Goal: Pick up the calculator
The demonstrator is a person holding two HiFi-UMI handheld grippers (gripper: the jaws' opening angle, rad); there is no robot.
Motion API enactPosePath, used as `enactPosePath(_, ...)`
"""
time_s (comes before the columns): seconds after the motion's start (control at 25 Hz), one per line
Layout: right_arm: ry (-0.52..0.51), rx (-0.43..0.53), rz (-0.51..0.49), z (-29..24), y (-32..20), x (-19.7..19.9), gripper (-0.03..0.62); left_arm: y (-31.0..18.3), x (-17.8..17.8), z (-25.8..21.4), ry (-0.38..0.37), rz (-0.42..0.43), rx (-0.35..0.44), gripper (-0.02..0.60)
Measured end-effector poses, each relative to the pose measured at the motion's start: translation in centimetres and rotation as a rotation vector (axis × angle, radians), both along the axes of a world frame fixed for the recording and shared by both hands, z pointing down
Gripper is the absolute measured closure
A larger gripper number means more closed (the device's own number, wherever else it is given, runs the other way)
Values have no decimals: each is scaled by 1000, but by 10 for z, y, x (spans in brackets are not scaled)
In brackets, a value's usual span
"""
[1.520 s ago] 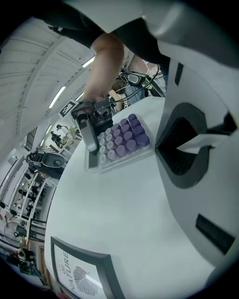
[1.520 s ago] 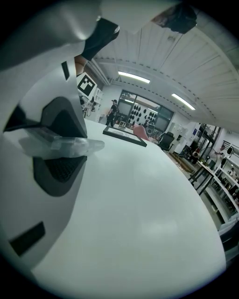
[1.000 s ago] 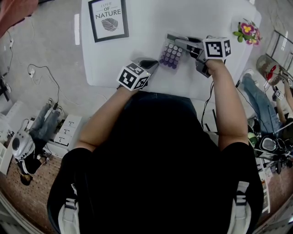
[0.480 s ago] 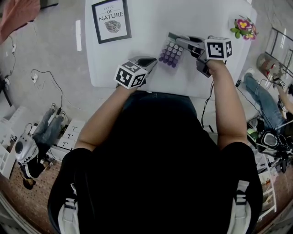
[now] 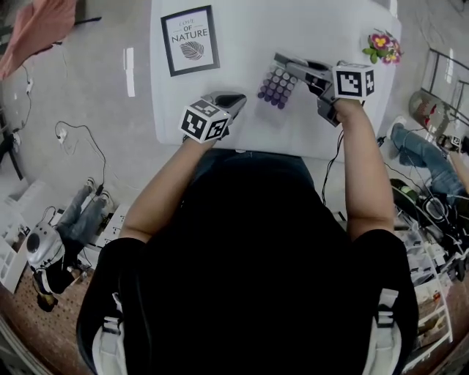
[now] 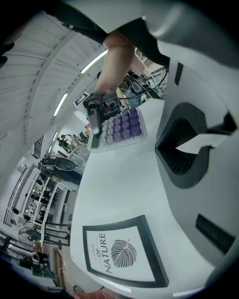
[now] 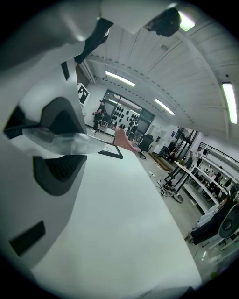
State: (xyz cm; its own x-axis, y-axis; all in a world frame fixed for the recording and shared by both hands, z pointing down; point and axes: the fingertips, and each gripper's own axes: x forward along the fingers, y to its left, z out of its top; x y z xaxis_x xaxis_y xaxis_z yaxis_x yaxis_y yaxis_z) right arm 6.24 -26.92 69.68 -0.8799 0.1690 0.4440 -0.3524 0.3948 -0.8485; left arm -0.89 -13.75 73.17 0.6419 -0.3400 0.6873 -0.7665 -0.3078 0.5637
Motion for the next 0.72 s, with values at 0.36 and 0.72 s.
enactPosePath(0.36,-42,113,96,-63,-33,10,484,-8,-19,-40,-39,17,80,565)
enactPosePath(0.72,-99,197,112,-123,-21,12,484,-7,-30,-87,-45,16,150,565)
